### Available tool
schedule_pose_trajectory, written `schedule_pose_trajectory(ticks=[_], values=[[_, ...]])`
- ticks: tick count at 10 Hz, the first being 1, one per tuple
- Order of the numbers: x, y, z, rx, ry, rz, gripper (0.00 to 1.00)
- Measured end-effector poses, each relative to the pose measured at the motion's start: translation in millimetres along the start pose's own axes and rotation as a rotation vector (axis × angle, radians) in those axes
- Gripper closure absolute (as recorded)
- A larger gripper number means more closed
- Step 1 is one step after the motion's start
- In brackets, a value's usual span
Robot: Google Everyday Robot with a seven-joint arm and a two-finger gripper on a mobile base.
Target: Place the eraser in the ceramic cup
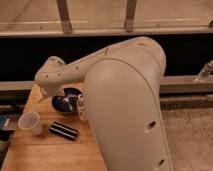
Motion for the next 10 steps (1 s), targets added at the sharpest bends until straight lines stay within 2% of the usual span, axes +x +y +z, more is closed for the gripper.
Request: schedule_pose_trajectory(ticks=[2,4,5,10], values=[[7,17,19,0.021,0.100,-0.093,0.29],[26,31,34,0.040,0.197,-0.170,0.29],[35,30,33,0.044,0.220,-0.181,0.29],[74,8,13,0.066,0.217,-0.124,0.29]])
